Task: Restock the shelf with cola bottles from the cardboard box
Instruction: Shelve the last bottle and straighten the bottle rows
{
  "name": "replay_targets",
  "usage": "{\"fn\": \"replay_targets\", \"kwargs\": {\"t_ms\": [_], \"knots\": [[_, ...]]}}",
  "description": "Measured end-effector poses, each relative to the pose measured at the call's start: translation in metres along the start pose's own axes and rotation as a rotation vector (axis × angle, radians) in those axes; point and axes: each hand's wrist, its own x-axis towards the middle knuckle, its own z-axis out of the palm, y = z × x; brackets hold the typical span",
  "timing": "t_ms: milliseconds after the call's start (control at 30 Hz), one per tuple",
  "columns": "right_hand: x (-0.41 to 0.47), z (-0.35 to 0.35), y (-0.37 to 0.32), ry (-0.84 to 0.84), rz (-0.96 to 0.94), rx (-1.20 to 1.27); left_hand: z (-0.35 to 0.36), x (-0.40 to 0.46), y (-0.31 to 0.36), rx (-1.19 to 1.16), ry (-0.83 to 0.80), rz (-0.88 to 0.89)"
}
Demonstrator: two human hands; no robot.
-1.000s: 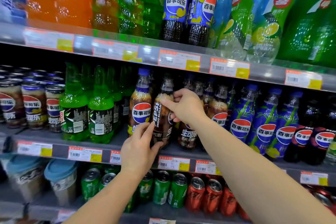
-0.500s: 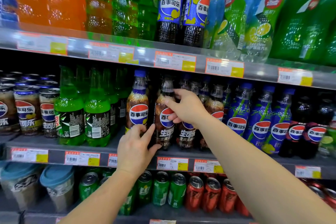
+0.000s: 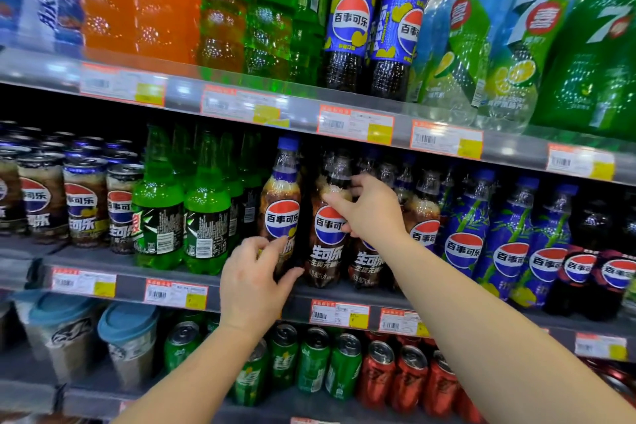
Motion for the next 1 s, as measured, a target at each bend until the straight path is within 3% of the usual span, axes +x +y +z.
{"fn": "replay_targets", "kwargs": {"t_ms": [167,267,433,633,767,900,1000], "knots": [[-0.004,0.001,0.003,0.011,-0.011,0.024,-0.008,0.001,-0.004,-0.198,-0.062,-0.388],[-0.007,0.003,0.004,0.016,0.010,0.084,-0.004,0.004,-0.007,-0.254,-0.143,-0.506],[-0.012,0.003,0.003,0.020,0.010,0.044,0.000,0.016,-0.022,-0.254,-0.243,-0.492],[-0.018,0.003,0.002,0.026,-0.023,-0.038,-0.003,0.028,-0.036,-0.488,-0.455,-0.456],[-0.023,0.002,0.003,0.052,-0.036,-0.119,-0.001,0.031,-0.030,-0.392,-0.442,-0.488],[-0.056,0.008,0.015,0.263,-0.049,-0.106,0.003,0.030,-0.031,-0.392,-0.428,-0.491],[-0.092,0.033,0.038,0.168,0.108,-0.124,0.005,0.030,-0.034,-0.372,-0.414,-0.478]]}}
